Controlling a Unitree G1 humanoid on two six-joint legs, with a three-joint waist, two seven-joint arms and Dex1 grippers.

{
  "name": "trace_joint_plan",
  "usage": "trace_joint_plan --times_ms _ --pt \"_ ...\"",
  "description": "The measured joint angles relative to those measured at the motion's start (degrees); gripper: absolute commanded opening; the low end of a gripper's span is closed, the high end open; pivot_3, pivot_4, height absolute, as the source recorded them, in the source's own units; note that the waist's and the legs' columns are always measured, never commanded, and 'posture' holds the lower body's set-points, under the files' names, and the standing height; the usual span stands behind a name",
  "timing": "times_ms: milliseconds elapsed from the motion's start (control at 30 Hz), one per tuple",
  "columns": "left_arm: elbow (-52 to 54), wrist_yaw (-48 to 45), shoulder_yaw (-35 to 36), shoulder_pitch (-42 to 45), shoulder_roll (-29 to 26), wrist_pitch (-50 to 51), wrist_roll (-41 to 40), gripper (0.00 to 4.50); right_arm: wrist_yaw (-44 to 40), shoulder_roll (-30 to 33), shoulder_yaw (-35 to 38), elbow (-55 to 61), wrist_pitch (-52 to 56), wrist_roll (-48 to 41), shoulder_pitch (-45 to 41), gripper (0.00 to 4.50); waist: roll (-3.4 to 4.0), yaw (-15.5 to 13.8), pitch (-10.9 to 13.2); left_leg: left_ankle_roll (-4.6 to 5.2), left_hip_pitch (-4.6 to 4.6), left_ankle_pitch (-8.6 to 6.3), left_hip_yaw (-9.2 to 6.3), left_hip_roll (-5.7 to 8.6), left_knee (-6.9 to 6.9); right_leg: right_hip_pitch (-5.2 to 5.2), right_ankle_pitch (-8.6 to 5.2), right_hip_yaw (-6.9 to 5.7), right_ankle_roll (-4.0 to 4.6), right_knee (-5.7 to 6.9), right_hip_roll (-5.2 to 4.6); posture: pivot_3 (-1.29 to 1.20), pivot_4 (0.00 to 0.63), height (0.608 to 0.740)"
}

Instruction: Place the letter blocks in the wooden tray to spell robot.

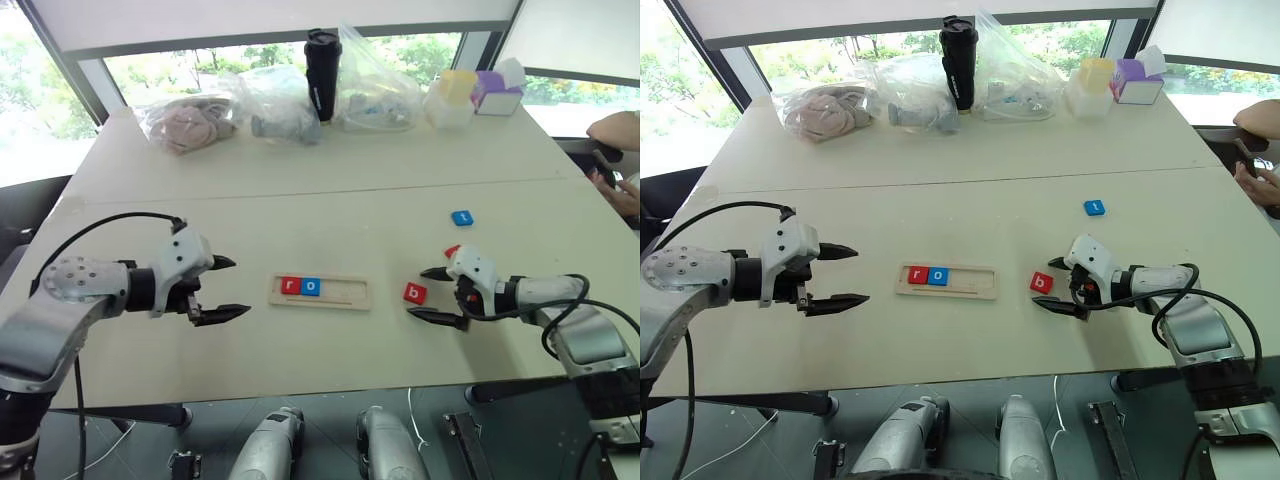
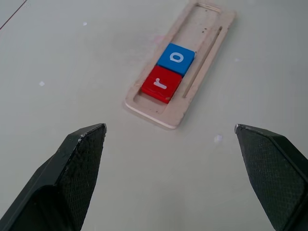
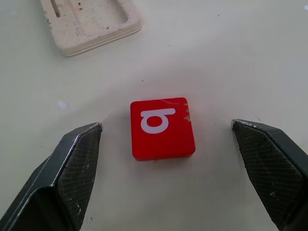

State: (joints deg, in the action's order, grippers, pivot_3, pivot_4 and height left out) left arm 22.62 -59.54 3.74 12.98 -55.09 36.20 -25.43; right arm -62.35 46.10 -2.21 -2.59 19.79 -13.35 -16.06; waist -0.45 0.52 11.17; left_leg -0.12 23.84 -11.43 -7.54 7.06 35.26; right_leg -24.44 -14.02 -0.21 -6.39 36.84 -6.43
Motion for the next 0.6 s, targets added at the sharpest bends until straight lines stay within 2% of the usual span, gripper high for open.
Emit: trace_joint_plan --times_ms 100,267,433,600 --pt "-0.4 0.05 -0.03 0.31 0.05 -0.14 -0.03 4.5 0.02 0.03 0.3 0.0 -0.02 0.0 0.28 3.68 0.0 0.03 0.0 0.0 0.0 0.0 0.0 0.0 0.0 0.0 0.0 0.0 0.0 0.01 0.0 0.0 0.15 0.74" --pt "-1.85 0.04 -0.14 1.35 0.18 -0.52 0.02 4.5 -0.05 0.02 0.31 0.54 -0.39 -0.06 0.97 1.2 0.0 0.02 0.0 0.0 0.0 0.0 0.0 0.0 0.0 0.0 0.0 0.0 -0.01 0.0 0.0 0.0 0.15 0.74" --pt "-2.37 0.0 -0.27 1.32 0.26 -0.77 0.04 4.5 0.36 -0.16 0.26 1.4 0.14 -0.18 0.61 1.16 0.0 0.09 0.0 0.0 0.0 0.0 0.0 0.0 0.0 0.0 0.0 0.0 -0.01 0.01 0.0 0.0 0.15 0.74" --pt "-2.4 -0.06 -0.26 1.25 0.24 -0.8 -0.03 4.5 -0.2 -2.28 -1.81 7.1 4.39 -1.55 -7.69 1.16 0.01 0.43 0.0 0.0 -0.04 0.0 0.0 -0.05 0.0 -0.04 0.01 0.02 0.0 0.1 0.04 0.0 0.15 0.74"
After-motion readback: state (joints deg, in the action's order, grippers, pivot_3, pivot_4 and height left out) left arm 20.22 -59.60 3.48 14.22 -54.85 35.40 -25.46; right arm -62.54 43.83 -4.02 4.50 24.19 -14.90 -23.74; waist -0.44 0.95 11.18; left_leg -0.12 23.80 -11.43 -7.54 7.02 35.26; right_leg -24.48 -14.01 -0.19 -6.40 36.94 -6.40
